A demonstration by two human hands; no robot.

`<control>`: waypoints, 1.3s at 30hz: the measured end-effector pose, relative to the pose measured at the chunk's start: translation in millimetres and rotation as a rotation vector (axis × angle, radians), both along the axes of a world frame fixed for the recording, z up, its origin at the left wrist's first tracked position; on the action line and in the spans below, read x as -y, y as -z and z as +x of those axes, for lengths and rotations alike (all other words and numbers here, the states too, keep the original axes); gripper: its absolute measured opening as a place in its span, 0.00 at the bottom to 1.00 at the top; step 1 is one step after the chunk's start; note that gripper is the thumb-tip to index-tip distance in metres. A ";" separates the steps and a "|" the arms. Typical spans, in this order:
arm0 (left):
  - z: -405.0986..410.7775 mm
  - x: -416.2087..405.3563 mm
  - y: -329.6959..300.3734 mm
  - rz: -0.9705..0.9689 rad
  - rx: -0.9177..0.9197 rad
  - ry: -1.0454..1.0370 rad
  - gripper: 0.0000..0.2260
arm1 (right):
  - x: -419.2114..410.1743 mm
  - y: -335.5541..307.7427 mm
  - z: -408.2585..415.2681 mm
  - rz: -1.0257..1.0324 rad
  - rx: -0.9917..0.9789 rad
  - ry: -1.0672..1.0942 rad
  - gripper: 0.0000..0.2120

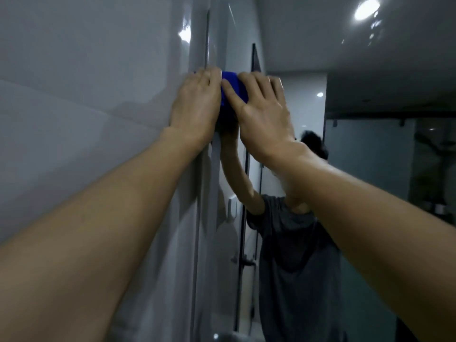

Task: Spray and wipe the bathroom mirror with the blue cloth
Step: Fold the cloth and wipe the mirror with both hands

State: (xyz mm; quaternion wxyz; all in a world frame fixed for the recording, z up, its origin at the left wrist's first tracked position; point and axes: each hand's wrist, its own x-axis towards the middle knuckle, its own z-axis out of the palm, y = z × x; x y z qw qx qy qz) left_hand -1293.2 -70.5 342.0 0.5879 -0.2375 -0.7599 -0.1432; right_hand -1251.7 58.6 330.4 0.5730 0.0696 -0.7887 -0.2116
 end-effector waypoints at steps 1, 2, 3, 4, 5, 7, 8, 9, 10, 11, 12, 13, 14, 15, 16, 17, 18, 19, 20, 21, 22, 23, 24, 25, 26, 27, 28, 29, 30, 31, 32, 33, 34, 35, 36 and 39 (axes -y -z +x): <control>1.2 1.2 11.7 -0.005 0.006 0.007 0.25 | 0.7 12.5 1.8 -0.010 0.018 -0.007 0.31; 2.3 2.7 23.0 -0.011 0.017 0.014 0.24 | 1.3 24.5 4.0 -0.023 0.032 -0.016 0.31; 3.1 3.8 34.3 -0.022 0.029 0.015 0.24 | 1.9 36.3 6.5 -0.037 0.044 -0.025 0.33; 3.4 4.7 45.8 -0.036 0.038 0.015 0.24 | 1.6 48.5 7.9 -0.045 0.065 -0.028 0.35; 3.8 5.3 58.0 -0.052 0.046 0.016 0.24 | 0.3 61.2 7.3 -0.045 0.081 -0.026 0.35; 3.4 6.1 83.6 -0.080 0.053 0.014 0.23 | -3.0 87.6 3.0 -0.020 0.075 -0.012 0.31; 2.2 6.5 97.4 -0.083 0.046 0.013 0.21 | -4.6 101.4 0.6 -0.006 0.058 -0.005 0.31; 0.7 6.3 111.7 -0.081 0.037 0.010 0.19 | -6.2 115.6 -1.3 0.004 0.051 0.001 0.33; -1.1 6.1 125.8 -0.074 0.026 0.006 0.17 | -7.0 129.5 -1.6 0.005 0.048 0.003 0.34; -2.5 5.8 139.5 -0.067 0.019 0.002 0.15 | -7.2 143.5 -1.6 0.007 0.046 0.000 0.33; -3.9 5.7 152.9 -0.064 0.011 0.000 0.13 | -6.9 157.3 -0.6 0.013 0.036 -0.001 0.32; -5.0 6.0 166.0 -0.067 0.005 -0.002 0.12 | -6.7 171.2 0.3 0.018 0.023 -0.001 0.31; -5.6 6.5 178.7 -0.071 -0.001 -0.007 0.12 | -6.3 184.3 1.6 0.024 0.013 -0.002 0.29; -5.7 7.0 190.9 -0.076 -0.005 -0.012 0.12 | -6.4 196.4 2.7 0.028 0.002 -0.011 0.28; -5.4 7.3 202.7 -0.078 -0.004 -0.017 0.13 | -6.7 207.9 3.2 0.030 -0.006 -0.023 0.27; -3.6 7.2 213.6 -0.079 0.003 -0.018 0.12 | -7.2 219.3 3.6 0.031 -0.011 -0.037 0.26; -1.2 6.7 224.0 -0.078 0.010 -0.019 0.11 | -7.6 230.6 4.1 0.031 -0.009 -0.048 0.25; 2.2 6.3 234.0 -0.076 0.019 -0.022 0.10 | -8.1 242.0 4.9 0.029 -0.004 -0.054 0.24; 5.3 6.0 244.1 -0.077 0.029 -0.028 0.08 | -8.7 253.4 6.0 0.028 0.003 -0.058 0.24; 8.3 5.6 254.5 -0.074 0.037 -0.036 0.09 | -9.5 265.4 7.1 0.027 0.014 -0.062 0.23; 10.8 5.1 265.7 -0.070 0.049 -0.040 0.11 | -10.1 277.6 8.6 0.027 0.032 -0.065 0.23; 12.9 5.0 277.4 -0.070 0.066 -0.041 0.12 | -11.0 289.8 9.9 0.028 0.055 -0.070 0.23; 14.2 4.8 289.8 -0.073 0.081 -0.041 0.11 | -11.8 301.3 11.5 0.031 0.078 -0.074 0.22; 15.4 4.9 302.7 -0.077 0.099 -0.045 0.09 | -13.2 312.7 12.8 0.038 0.100 -0.078 0.21; 16.8 5.1 315.8 -0.082 0.127 -0.054 0.08 | -14.5 324.1 14.7 0.048 0.129 -0.078 0.21; 19.0 5.5 329.2 -0.087 0.172 -0.060 0.08 | -15.5 335.5 17.3 0.065 0.168 -0.071 0.21; 21.3 5.6 343.0 -0.090 0.229 -0.065 0.10 | -16.8 346.6 20.5 0.092 0.216 -0.059 0.21; 24.5 5.1 356.6 -0.089 0.293 -0.070 0.14 | -18.3 357.0 23.3 0.126 0.265 -0.049 0.22; 27.7 4.5 369.2 -0.082 0.359 -0.074 0.17 | -20.4 365.6 25.4 0.159 0.309 -0.041 0.22; 31.0 3.1 379.8 -0.062 0.427 -0.073 0.19 | -22.7 372.0 26.9 0.187 0.346 -0.039 0.21; 33.8 0.7 387.9 -0.030 0.495 -0.068 0.20 | -24.8 376.3 27.5 0.208 0.374 -0.040 0.21; 36.3 -2.1 394.2 0.010 0.554 -0.057 0.21 | -26.5 379.1 28.3 0.223 0.396 -0.046 0.21; 37.9 -5.0 398.8 0.050 0.599 -0.043 0.21 | -27.4 379.6 29.2 0.231 0.413 -0.053 0.21; 39.2 -7.3 402.0 0.078 0.630 -0.029 0.22 | -28.4 379.3 30.8 0.237 0.429 -0.053 0.21; 40.2 -9.4 405.0 0.086 0.653 -0.018 0.23 | -29.4 378.7 33.0 0.243 0.443 -0.048 0.21; 47.5 -17.0 412.9 0.071 0.722 0.020 0.24 | -37.4 378.7 45.8 0.270 0.489 -0.026 0.24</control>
